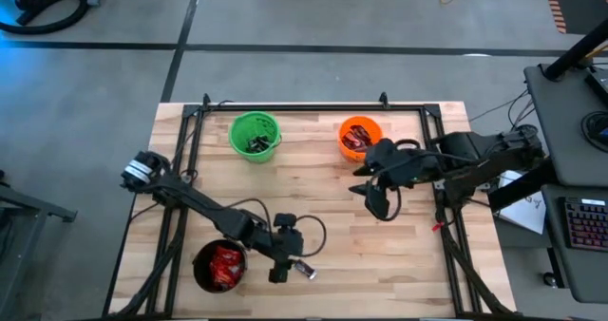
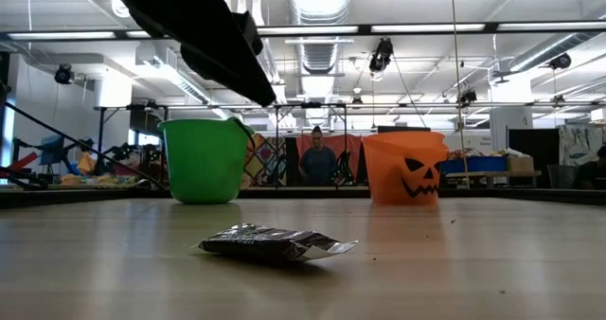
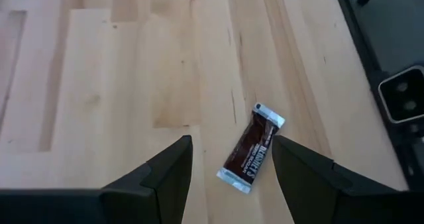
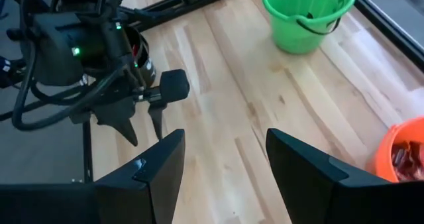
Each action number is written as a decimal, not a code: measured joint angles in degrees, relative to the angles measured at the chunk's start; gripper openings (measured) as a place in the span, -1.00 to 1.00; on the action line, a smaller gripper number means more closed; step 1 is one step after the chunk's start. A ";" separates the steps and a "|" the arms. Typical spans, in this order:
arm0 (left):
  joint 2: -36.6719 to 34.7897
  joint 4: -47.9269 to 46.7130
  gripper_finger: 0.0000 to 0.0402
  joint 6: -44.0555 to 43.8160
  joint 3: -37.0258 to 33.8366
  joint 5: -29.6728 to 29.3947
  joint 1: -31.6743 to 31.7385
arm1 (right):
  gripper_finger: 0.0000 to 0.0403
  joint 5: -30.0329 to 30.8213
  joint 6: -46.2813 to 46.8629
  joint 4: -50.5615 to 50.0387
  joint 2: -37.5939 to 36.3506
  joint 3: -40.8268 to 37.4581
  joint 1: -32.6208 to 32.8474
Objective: Sort candy
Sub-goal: Put the black chocolate into the green bucket
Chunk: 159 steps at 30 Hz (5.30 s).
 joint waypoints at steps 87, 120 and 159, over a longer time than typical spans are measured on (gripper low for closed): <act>16.33 -23.15 0.08 2.75 19.15 -1.90 2.55 | 0.02 1.30 -4.38 -0.67 -3.50 -3.25 2.58; 23.17 -17.72 -0.85 2.44 18.31 0.02 1.56 | 0.02 3.33 -5.06 -0.52 -3.41 -3.25 2.45; -3.75 -32.83 -0.82 13.25 17.98 -8.03 12.55 | 0.02 4.79 -8.09 -3.58 -5.38 -3.25 2.45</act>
